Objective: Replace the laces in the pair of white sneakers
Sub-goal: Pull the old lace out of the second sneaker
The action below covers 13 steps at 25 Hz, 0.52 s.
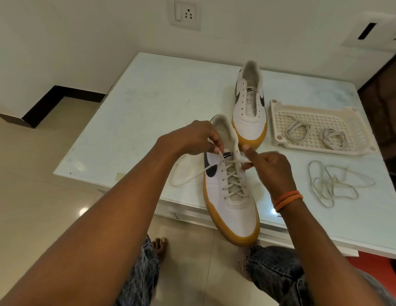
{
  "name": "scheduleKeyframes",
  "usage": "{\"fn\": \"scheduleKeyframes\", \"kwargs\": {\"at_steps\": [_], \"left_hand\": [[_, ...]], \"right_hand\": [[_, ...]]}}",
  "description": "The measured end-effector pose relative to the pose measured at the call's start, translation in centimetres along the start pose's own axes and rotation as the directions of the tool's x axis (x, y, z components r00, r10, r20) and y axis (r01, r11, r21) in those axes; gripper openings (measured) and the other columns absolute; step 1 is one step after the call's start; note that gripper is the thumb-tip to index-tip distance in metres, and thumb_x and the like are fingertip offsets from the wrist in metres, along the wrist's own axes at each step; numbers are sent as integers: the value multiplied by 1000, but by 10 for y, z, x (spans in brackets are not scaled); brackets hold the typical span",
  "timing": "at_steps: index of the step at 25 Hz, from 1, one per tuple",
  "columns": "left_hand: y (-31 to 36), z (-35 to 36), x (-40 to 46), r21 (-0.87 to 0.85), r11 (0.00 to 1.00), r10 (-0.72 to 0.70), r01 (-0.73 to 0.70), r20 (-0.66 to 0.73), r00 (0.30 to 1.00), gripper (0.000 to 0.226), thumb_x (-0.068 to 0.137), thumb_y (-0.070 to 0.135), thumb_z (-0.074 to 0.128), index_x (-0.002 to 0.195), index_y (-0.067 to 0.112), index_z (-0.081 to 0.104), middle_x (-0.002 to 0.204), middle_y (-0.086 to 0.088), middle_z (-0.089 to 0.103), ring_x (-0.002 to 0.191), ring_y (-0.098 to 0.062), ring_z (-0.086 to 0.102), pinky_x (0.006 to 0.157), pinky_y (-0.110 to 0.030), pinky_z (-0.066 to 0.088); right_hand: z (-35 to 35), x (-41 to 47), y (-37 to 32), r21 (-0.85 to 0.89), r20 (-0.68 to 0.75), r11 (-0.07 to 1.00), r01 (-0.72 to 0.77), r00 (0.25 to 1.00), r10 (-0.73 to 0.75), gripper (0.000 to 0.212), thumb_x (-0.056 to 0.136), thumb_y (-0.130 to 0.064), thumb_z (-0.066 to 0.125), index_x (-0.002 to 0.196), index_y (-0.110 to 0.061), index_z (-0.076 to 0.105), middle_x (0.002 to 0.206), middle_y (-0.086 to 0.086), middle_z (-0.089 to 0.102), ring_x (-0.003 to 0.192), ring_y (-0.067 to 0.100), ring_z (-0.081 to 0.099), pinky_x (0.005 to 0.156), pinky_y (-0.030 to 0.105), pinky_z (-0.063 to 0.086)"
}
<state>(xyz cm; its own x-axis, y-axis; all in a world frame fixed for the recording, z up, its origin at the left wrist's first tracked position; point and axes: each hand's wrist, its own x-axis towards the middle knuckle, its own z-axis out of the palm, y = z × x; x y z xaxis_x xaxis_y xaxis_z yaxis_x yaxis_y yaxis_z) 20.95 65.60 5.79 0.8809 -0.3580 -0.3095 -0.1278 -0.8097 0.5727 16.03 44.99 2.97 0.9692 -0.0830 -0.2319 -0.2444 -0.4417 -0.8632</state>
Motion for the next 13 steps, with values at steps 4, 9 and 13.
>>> {"fn": "scheduleKeyframes", "kwargs": {"at_steps": [4, 9, 13], "left_hand": [[0, 0, 0, 28, 1000, 10, -10, -3, 1000, 16, 89, 22, 68, 103, 23, 75, 91, 15, 63, 96, -8, 53, 80, -22, 37], [-3, -2, -1, 1, 1000, 7, -7, 15, 1000, 15, 88, 22, 70, 101, 25, 76, 92, 15, 64, 93, -7, 52, 78, -21, 36], [-1, -1, 0, -3, 1000, 11, -11, 12, 1000, 14, 88, 21, 69, 100, 24, 76, 93, 14, 64, 96, -9, 53, 79, -22, 37]], "right_hand": [[14, 5, 4, -330, -17, 913, 241, 965, -261, 35, 68, -68, 58, 75, -35, 66, 99, 3, 61, 99, 20, 56, 89, 46, 46], [-24, 8, -7, 281, 50, 959, 30, 998, -46, 13, 86, -28, 68, 77, -20, 71, 80, -7, 67, 80, -3, 59, 76, 29, 41], [-42, 16, 2, 240, -77, 971, 7, 997, 11, 9, 85, -32, 70, 79, -25, 71, 88, -6, 67, 98, 14, 58, 81, 31, 46]]}}
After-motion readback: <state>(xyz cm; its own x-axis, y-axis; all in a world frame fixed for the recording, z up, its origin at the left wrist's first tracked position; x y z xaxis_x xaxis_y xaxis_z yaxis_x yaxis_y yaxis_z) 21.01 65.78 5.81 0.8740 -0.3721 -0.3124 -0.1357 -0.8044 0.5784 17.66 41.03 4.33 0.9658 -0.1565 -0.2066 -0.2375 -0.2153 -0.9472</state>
